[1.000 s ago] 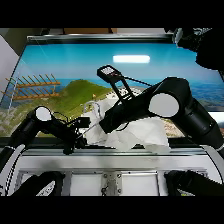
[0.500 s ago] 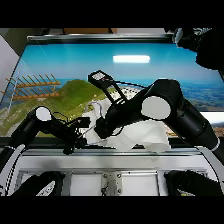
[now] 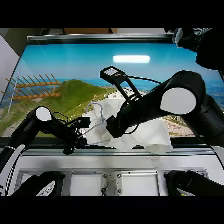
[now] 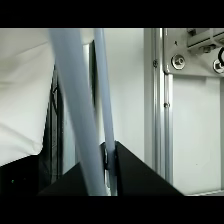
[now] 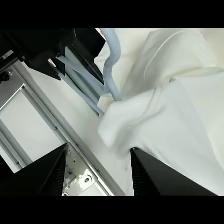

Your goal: Fold the clothes and pants, and hang the long-sleeved shirts on hangers.

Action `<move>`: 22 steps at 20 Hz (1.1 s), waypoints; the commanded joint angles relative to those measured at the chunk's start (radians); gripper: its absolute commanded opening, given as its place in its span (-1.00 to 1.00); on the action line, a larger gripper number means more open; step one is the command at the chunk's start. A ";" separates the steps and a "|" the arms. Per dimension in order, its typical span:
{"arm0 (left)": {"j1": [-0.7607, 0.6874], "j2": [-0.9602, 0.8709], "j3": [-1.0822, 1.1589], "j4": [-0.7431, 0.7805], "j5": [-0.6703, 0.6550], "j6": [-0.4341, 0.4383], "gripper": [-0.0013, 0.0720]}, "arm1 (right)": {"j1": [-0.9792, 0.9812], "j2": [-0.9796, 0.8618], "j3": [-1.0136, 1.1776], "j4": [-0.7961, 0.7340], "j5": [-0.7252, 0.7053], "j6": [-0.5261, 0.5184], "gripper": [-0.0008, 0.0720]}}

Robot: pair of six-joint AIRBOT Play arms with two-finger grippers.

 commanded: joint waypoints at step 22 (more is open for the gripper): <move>0.000 -0.001 0.001 0.000 0.001 -0.001 -0.92 | 0.092 -0.087 0.011 0.046 -0.119 -0.197 -0.69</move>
